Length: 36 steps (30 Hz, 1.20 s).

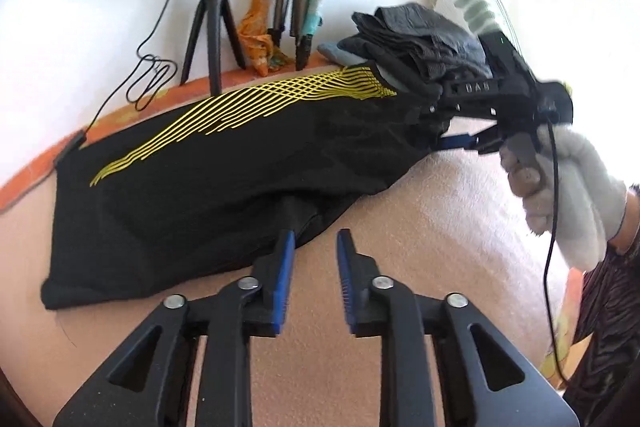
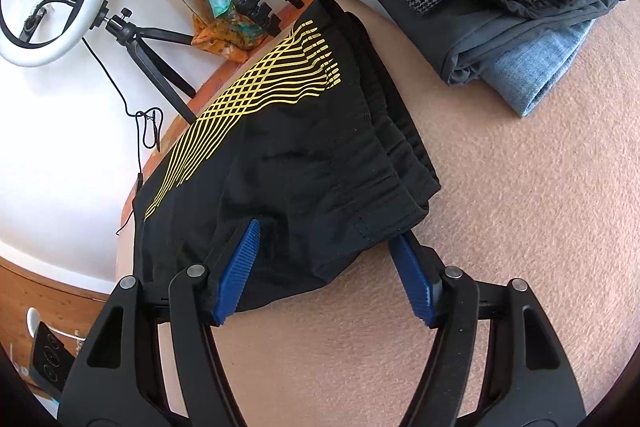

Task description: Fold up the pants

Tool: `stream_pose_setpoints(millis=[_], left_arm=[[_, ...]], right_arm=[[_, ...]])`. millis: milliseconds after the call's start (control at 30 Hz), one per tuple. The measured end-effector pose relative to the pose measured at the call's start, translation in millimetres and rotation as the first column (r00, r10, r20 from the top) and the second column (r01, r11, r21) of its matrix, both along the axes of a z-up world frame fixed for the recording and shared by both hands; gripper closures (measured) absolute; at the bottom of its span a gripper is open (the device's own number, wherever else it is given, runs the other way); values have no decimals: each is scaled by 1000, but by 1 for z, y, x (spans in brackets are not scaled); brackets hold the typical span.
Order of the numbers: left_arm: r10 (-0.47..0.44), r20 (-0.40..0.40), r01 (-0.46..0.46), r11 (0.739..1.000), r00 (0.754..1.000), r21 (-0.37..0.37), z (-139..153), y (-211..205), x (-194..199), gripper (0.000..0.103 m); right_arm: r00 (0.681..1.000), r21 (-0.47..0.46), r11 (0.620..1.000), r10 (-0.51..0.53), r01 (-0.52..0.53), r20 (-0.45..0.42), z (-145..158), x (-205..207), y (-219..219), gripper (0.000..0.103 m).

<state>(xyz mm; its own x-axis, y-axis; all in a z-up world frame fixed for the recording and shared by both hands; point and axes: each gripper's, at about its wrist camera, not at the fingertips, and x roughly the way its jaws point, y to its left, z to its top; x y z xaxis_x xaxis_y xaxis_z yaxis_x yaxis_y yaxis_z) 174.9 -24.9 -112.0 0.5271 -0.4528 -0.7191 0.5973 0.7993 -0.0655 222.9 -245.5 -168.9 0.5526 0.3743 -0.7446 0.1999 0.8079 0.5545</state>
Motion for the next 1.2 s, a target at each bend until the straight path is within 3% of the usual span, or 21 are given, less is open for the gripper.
stream_pose_setpoints(millis=[100,200,300,433,567,667,767,800,833,900,1000,1100,1200], left_arm=[[-33,73,23,991,997,128,-6,-17,-2,70],[-65,147,25,966,987,257,-14,-28,-3,70],[-63,134,20,953,989,301,-23,-29,5,70],[-92,138,40,939,986,341,-29,-28,7,71],[-60,138,19,960,989,279,-25,-20,11,92],[-74,129,39,965,989,258,-22,-15,12,96],[-85,112,55,968,990,247,-24,-14,12,97],[-91,107,63,967,990,247,-24,-14,11,97],[-99,105,70,965,990,252,-25,-14,10,98],[-113,101,84,963,988,257,-25,-14,7,98],[-122,82,99,964,989,247,-27,-10,4,98],[-127,53,110,960,990,259,-36,-10,3,99],[-128,24,119,968,992,221,-34,-5,5,99]], right_arm=[[1000,-19,1000,9,-9,2,1,1,3,32],[1000,11,1000,-10,10,-11,0,-1,-1,32],[999,92,995,-21,24,-31,-2,-3,-6,32],[999,82,996,-26,28,-23,-3,-2,-6,32],[999,57,998,-39,40,-18,-2,0,-6,33],[998,65,996,-55,56,-22,-2,1,-8,38],[998,36,998,-58,59,-20,-3,3,-9,51],[998,31,998,-58,59,-22,-3,3,-10,59],[998,33,998,-57,58,-23,-5,4,-11,75],[999,61,997,-38,40,-33,-9,7,-12,91],[999,75,996,-40,40,-12,-3,9,-16,94],[999,40,998,-44,44,8,5,7,-18,94],[1000,-12,1000,-16,16,-14,-3,10,-11,94]])
